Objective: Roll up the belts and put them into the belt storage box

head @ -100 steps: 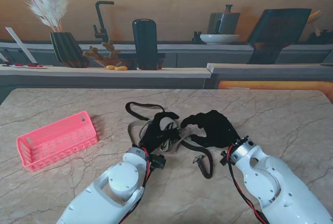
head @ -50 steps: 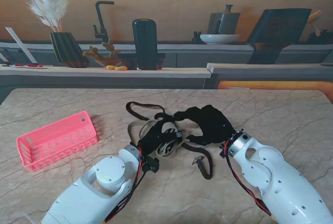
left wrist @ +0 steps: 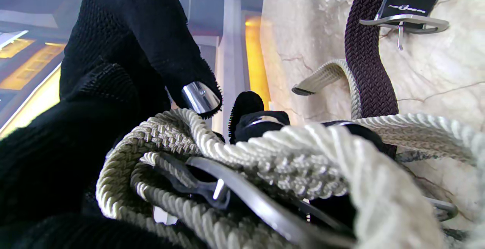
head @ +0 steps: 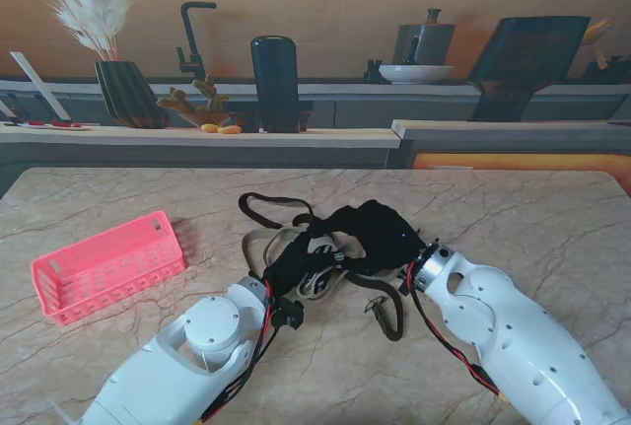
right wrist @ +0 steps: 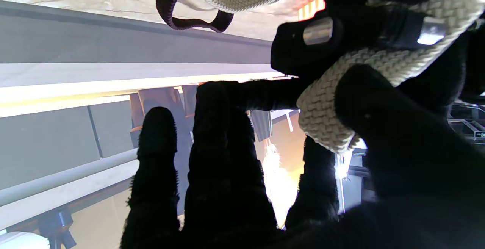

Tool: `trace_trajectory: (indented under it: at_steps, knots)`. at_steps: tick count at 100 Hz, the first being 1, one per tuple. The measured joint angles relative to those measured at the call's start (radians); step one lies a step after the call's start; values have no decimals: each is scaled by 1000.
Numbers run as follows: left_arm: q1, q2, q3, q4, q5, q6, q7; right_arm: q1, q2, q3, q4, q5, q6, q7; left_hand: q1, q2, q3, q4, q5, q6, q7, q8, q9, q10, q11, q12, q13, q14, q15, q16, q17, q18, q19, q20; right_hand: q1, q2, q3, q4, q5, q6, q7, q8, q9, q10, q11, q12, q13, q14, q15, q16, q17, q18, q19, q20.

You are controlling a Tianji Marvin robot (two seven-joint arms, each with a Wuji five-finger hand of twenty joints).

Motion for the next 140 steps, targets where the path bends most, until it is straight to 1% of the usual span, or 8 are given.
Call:
trace_trajectory:
  at_steps: [28,48,82,98,108,121,126,140]
  knots:
    - [4,-2,4,8,-45,0,-3,53,-7,-63,58,22,-3,-47,0,0,0,0,-7,56,-2,-11,0,0,0,0,0,-8,15,0,0,0,0,-11,-16,-12,36,-3,108,6,45,18,126,1,20,0,74,-12,30,2,36,-10,25,0]
    - [13,-6,6,10,-62,0,10,80,-18,-93,90,54,-4,-57,0,0,0,0,-3,86,-3,-13,0,0,0,0,0,-8,15,0,2,0,0,-12,-3,-24,33,-129,210,6,122,-39,227,1,24,-7,130,-13,49,12,58,-10,57,-22]
    - [33,-9,3,11,-55,0,46,129,-17,-131,107,134,-21,85,0,0,0,0,0,209,-3,-12,0,0,0,9,0,-8,28,-1,17,0,14,-13,35,-85,31,-129,293,44,145,-109,268,31,0,-23,157,-6,49,12,59,-10,60,-32]
    - [37,-9,3,12,-51,-1,49,158,-18,-168,136,156,-23,74,0,0,-1,0,19,278,1,-12,1,0,0,9,0,-7,37,-6,19,0,15,-13,64,-97,0,-152,395,44,180,-154,361,34,-20,-23,228,9,76,32,79,-8,73,-33]
    - [37,-10,3,12,-47,-7,56,157,-29,-167,146,186,-11,60,4,14,-58,0,21,278,2,-12,-38,0,-48,-25,-72,60,-95,-11,-133,62,-68,1,73,-138,-2,-152,435,43,185,-197,387,16,-20,-23,238,10,93,39,83,-8,81,-33]
    - [36,-20,3,11,-3,-28,110,101,-48,-118,96,207,102,57,6,80,-151,2,43,278,-9,-26,-107,0,-175,-99,-284,187,-380,-37,-400,141,-302,2,75,-148,-2,-152,445,35,186,-216,416,-78,-18,-23,225,6,88,39,83,5,85,-34]
    - [36,-24,0,8,12,-30,130,76,-51,-103,74,179,143,29,16,97,-177,3,40,51,-37,-39,-133,2,-210,-117,-319,210,-428,-47,-445,147,-330,-5,76,-148,-2,-152,445,35,187,-216,494,-99,64,6,232,6,88,39,83,5,86,-34]
    - [33,-30,-15,-7,24,-32,134,34,-55,-81,67,128,181,-75,30,134,-232,3,49,-39,-61,-39,-134,38,-262,-153,-381,236,-498,-68,-527,153,-384,-32,76,-148,-2,-152,445,35,193,-216,519,-102,102,16,237,6,88,39,83,11,89,-34]
